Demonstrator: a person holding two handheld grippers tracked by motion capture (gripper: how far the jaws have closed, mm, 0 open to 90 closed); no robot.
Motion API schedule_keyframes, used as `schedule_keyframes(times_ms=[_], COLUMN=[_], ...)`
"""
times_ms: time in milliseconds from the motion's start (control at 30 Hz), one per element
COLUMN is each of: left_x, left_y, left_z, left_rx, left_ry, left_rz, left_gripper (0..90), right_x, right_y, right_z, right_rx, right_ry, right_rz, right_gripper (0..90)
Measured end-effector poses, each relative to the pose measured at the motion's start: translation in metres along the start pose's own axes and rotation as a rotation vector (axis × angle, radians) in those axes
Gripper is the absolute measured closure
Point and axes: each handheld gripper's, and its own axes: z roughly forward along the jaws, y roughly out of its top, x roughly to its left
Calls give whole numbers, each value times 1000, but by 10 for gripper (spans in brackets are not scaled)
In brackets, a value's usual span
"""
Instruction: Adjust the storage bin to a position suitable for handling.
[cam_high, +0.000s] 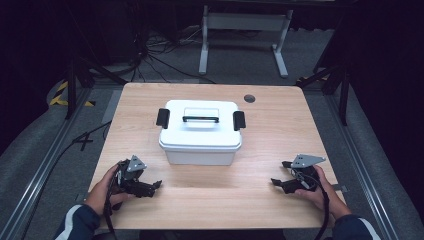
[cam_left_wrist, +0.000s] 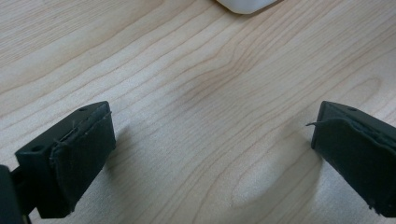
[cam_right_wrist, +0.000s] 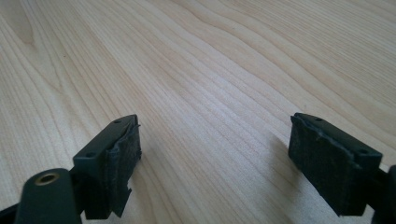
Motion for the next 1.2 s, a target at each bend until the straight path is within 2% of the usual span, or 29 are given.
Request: schedule_keyframes(times_ms=[200,233,333,433,500,567,633,667,767,900,933,1033,1100,1200], left_x=[0,0,1,4,6,7,10,11,13,12,12,13,13,13], left_y=[4,4,5,6,6,5,2,1,1,1,1,1,1,1], left_z=[3,4,4,5,5,4,2,1,1,1,1,1,1,1], left_rx=[3,1,1,1,-1,1,-2,-1,-1,1,-1,4,-3,0], left_ry=[1,-3,5,-14,-22,-35,-72,-84,-80,-88,-91,-99,-97,-96], left_rz=[6,-7,4,13,32,37,81,80,99,92,84,93,94,93], left_gripper=[0,0,0,0,0,0,2,3,4,4,4,4,3,2], right_x=[0,0,0,0,0,0,0,0,-2,-4,-3,-2,-2,0], right_y=[-1,-1,-1,-2,-1,1,2,3,4,7,9,13,18,27], right_z=[-1,-1,-2,-3,-3,-3,-4,-5,-6,-8,-8,-11,-14,-21], right_rx=[3,3,3,4,13,32,52,60,87,119,129,136,125,107], right_ry=[-4,-6,-14,-16,-17,-20,-15,-11,-4,-11,-17,-27,-3,-2], right_rz=[8,9,14,18,20,20,9,6,1,-9,-11,-34,-48,-71], right_gripper=[171,171,171,172,171,172,174,174,173,172,190,237,294,311])
